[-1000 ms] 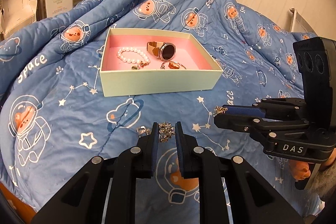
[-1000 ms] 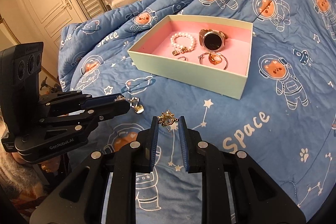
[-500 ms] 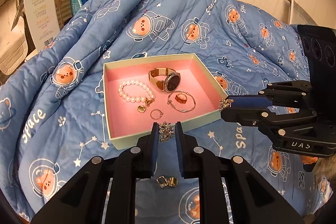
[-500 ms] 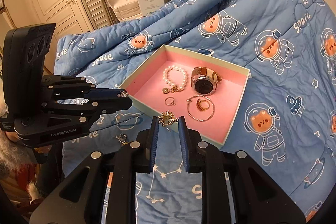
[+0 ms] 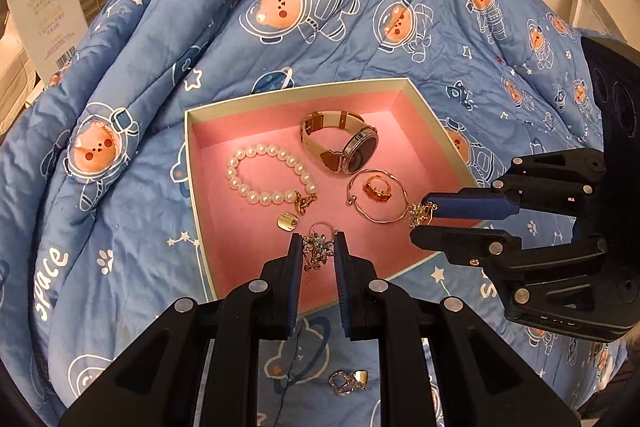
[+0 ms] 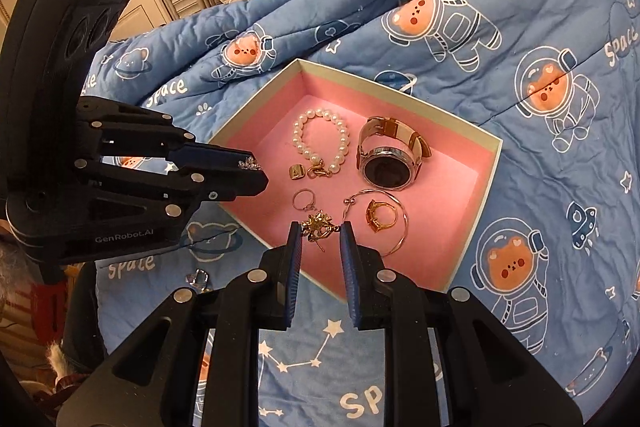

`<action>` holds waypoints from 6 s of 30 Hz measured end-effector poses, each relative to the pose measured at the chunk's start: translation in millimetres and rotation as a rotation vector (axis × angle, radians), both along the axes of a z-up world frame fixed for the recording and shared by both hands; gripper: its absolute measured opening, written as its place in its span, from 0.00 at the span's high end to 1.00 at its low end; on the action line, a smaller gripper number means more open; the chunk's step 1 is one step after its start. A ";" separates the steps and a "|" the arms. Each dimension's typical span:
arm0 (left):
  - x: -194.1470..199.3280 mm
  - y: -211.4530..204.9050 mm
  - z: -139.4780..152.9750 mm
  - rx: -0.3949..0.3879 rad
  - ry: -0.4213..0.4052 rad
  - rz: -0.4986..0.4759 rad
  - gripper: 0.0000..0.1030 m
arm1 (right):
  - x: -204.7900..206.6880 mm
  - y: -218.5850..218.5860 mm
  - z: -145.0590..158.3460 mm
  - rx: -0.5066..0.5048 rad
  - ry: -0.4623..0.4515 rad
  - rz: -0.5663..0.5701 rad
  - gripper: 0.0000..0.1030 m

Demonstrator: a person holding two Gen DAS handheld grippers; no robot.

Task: Organize jewelry
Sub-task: 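Carry the brooch with the right tool into the box while the left tool carries the charm, then lower both pieces into the box and open both tools, then move both open tools to the silver-buckle keychain with the gold heart, then grasp the keychain's gold heart with the right tool while the left tool grasps its silver buckle, then carry the keychain with both tools over the pink box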

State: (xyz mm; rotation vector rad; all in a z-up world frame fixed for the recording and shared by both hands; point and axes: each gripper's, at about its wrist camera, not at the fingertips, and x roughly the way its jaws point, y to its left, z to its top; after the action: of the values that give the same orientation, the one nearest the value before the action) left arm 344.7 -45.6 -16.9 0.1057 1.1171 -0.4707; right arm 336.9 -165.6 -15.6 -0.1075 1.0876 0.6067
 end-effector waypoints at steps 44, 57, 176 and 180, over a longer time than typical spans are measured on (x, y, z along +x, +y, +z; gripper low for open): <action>-5.4 26.6 22.0 -0.066 -0.084 0.104 0.27 | 9.2 -5.7 8.6 0.036 -0.005 -0.035 0.40; -84.2 65.8 8.4 -0.104 -0.229 0.243 0.14 | -78.8 8.9 19.9 0.073 -0.160 0.012 0.39; -94.5 22.8 12.5 -0.111 -0.260 0.186 0.84 | -85.2 -8.3 16.1 0.149 -0.171 -0.071 0.86; -80.7 21.2 17.4 -0.095 -0.260 0.171 0.84 | -70.6 -7.9 21.1 0.128 -0.175 -0.063 0.86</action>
State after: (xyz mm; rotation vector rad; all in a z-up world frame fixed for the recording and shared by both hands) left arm 264.0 -24.4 0.5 -0.0121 0.8394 -0.3446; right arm 266.3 -173.5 5.5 -0.0145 0.8773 0.5975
